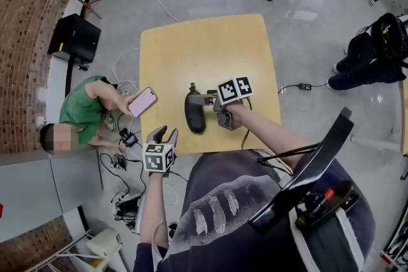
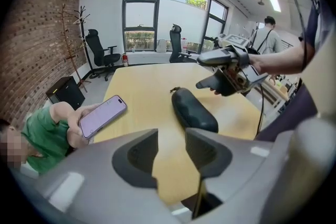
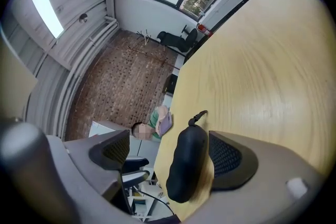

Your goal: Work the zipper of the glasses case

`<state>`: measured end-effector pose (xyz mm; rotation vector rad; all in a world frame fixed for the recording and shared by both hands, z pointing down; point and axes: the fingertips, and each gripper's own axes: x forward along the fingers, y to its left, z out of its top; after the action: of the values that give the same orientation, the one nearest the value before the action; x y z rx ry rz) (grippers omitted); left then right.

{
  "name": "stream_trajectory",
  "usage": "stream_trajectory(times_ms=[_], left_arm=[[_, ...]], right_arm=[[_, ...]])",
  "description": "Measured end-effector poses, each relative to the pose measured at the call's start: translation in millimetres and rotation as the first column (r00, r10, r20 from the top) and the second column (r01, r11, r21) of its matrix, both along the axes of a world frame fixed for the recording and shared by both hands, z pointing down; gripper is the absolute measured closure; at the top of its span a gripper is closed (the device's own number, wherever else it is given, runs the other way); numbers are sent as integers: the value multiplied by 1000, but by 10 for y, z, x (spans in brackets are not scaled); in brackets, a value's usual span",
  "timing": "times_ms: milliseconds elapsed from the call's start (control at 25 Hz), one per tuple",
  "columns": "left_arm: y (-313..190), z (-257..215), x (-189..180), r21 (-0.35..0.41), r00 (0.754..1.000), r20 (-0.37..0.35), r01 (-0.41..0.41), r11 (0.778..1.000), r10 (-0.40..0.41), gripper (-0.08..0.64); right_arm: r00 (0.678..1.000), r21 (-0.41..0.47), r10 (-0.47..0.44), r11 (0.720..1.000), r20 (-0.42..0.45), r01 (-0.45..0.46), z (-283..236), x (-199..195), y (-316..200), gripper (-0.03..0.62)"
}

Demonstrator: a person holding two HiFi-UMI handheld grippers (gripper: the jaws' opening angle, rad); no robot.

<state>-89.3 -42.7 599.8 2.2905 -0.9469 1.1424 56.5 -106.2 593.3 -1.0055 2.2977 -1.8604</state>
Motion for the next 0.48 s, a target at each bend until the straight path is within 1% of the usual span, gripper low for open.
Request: stream_trajectory(times_ms=[40, 80, 160, 200, 240, 280, 320, 480], left_arm=[[15, -23, -1, 9, 1000, -5, 7, 1000, -7, 402], [23, -59, 1, 21, 1000, -15, 18, 1000, -17, 404], [17, -168, 23, 49, 998, -51, 50, 998, -47, 423], [8, -235, 44, 63, 995, -72, 70, 996, -65, 442], [3, -301, 72, 76, 992, -92, 91, 993, -84, 485], [9, -364, 107, 83, 989, -107, 115, 990, -106, 556], [29, -421, 152, 82, 984, -120, 139, 987, -129, 558], [128, -646, 366, 65, 960, -186, 223, 973, -207, 558]], right_arm=[[1000, 9, -3, 1000, 12, 3, -20, -6, 25, 117], [1000, 19, -6, 1000, 26, 6, -46, -12, 51, 139], [999, 45, -14, 999, 41, 12, -113, -5, 96, 219], [999, 63, -20, 998, 34, 18, -146, 16, 117, 307], [999, 83, -29, 996, 16, 28, -176, 49, 141, 429], [999, 105, -45, 993, -8, 46, -205, 87, 174, 538], [997, 124, -71, 989, -29, 74, -237, 120, 215, 589], [980, 178, -194, 964, -45, 199, -390, 181, 382, 591]])
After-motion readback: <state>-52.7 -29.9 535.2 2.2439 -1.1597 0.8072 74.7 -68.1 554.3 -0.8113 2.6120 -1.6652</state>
